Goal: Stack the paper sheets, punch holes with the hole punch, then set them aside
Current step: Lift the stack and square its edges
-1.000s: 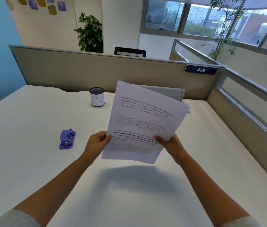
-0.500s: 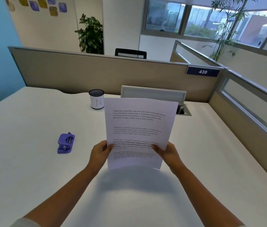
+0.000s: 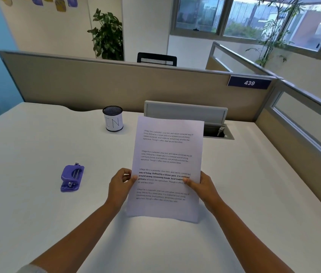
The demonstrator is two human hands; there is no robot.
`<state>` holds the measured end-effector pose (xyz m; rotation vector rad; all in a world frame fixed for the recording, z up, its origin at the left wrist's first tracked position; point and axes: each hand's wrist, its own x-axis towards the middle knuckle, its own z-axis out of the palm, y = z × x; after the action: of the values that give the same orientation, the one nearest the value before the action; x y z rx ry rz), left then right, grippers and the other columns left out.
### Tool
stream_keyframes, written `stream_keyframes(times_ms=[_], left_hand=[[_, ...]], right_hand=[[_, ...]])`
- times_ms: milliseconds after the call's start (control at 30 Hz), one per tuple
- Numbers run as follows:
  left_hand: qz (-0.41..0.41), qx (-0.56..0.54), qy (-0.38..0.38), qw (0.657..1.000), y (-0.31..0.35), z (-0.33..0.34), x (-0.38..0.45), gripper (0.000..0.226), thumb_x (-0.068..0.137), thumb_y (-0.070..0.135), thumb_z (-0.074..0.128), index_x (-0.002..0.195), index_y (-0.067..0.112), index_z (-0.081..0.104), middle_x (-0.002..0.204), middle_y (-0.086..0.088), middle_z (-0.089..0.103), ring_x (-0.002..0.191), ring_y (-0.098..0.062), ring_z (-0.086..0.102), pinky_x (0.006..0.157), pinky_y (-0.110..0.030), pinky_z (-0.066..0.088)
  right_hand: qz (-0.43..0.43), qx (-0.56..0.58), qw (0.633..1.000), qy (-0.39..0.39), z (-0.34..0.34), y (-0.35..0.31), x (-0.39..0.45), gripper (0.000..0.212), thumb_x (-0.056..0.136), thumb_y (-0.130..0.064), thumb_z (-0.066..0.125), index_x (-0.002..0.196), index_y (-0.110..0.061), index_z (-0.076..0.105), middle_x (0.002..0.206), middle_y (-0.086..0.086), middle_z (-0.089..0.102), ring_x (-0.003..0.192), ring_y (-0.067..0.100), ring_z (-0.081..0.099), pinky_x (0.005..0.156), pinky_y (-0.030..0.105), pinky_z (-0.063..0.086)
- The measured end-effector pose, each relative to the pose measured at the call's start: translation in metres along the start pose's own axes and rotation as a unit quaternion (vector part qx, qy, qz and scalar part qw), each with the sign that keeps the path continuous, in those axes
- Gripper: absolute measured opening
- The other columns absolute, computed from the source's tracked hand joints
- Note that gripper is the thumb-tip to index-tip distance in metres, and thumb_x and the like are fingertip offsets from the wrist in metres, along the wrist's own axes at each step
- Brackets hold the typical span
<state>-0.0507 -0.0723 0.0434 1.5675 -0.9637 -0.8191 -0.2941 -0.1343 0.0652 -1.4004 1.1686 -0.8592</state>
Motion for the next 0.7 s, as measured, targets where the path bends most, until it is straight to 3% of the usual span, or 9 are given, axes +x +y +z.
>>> stream_keyframes(times_ms=[100, 200, 333, 433, 500, 600, 700], left_hand=[[-0.023, 0.009, 0.006, 1.0, -0.005, 0.003, 0.004, 0.014, 0.088, 0.014, 0.057, 0.087, 0.028, 0.052, 0.096, -0.008, 0.066, 0.088, -0.024, 0.062, 0.075, -0.037, 0.052], [-0.038, 0.025, 0.01, 0.999, -0.008, 0.005, 0.007, 0.008, 0.088, 0.013, 0.056, 0.093, 0.019, 0.054, 0.097, -0.006, 0.064, 0.087, -0.022, 0.06, 0.074, -0.031, 0.048], [-0.06, 0.05, -0.028, 0.997, -0.012, 0.007, 0.009, 0.013, 0.089, 0.017, 0.055, 0.077, 0.022, 0.057, 0.083, 0.001, 0.065, 0.075, -0.017, 0.059, 0.063, -0.025, 0.044], [-0.101, 0.025, -0.037, 0.994, -0.017, 0.008, 0.009, 0.02, 0.092, 0.017, 0.049, 0.078, 0.011, 0.063, 0.074, 0.0, 0.062, 0.065, -0.015, 0.052, 0.056, -0.024, 0.04], [-0.148, -0.011, -0.038, 0.988, -0.02, 0.008, 0.011, 0.025, 0.094, 0.018, 0.047, 0.085, 0.005, 0.065, 0.08, -0.007, 0.064, 0.07, -0.021, 0.055, 0.064, -0.029, 0.045], [-0.228, -0.056, -0.054, 0.971, -0.023, 0.008, 0.013, 0.025, 0.093, 0.02, 0.048, 0.083, 0.007, 0.067, 0.09, -0.013, 0.068, 0.08, -0.028, 0.06, 0.081, -0.041, 0.049], [-0.244, -0.07, -0.06, 0.965, -0.023, 0.009, 0.016, 0.02, 0.091, 0.017, 0.053, 0.086, 0.005, 0.068, 0.091, -0.015, 0.069, 0.083, -0.032, 0.063, 0.086, -0.043, 0.05]], right_hand=[[0.018, 0.0, 1.0, -0.005, -0.001, 0.007, 0.007, 0.029, 0.083, -0.019, 0.066, 0.111, -0.02, 0.058, 0.107, 0.002, 0.068, 0.09, 0.015, 0.069, 0.067, 0.023, 0.058], [0.025, 0.006, 1.0, -0.017, 0.001, 0.015, 0.01, 0.029, 0.082, -0.016, 0.067, 0.11, -0.021, 0.058, 0.108, 0.003, 0.069, 0.092, 0.018, 0.069, 0.075, 0.028, 0.058], [0.044, 0.0, 0.999, -0.02, 0.001, 0.027, 0.013, 0.029, 0.082, -0.016, 0.067, 0.109, -0.021, 0.057, 0.109, 0.005, 0.068, 0.093, 0.019, 0.068, 0.077, 0.029, 0.058], [0.057, -0.011, 0.998, -0.024, -0.001, 0.032, 0.014, 0.03, 0.082, -0.017, 0.067, 0.109, -0.02, 0.057, 0.108, 0.004, 0.068, 0.089, 0.014, 0.068, 0.069, 0.021, 0.057], [0.061, -0.022, 0.997, -0.033, -0.001, 0.034, 0.015, 0.031, 0.082, -0.018, 0.067, 0.11, -0.02, 0.056, 0.107, 0.002, 0.067, 0.087, 0.01, 0.067, 0.065, 0.017, 0.056], [0.073, -0.046, 0.995, -0.044, -0.002, 0.037, 0.017, 0.034, 0.083, -0.02, 0.066, 0.114, -0.02, 0.053, 0.11, 0.001, 0.065, 0.09, 0.015, 0.066, 0.07, 0.02, 0.056], [0.073, -0.058, 0.995, -0.03, -0.005, 0.041, 0.018, 0.036, 0.084, -0.02, 0.065, 0.118, -0.014, 0.054, 0.112, 0.003, 0.065, 0.094, 0.02, 0.066, 0.075, 0.024, 0.056]])
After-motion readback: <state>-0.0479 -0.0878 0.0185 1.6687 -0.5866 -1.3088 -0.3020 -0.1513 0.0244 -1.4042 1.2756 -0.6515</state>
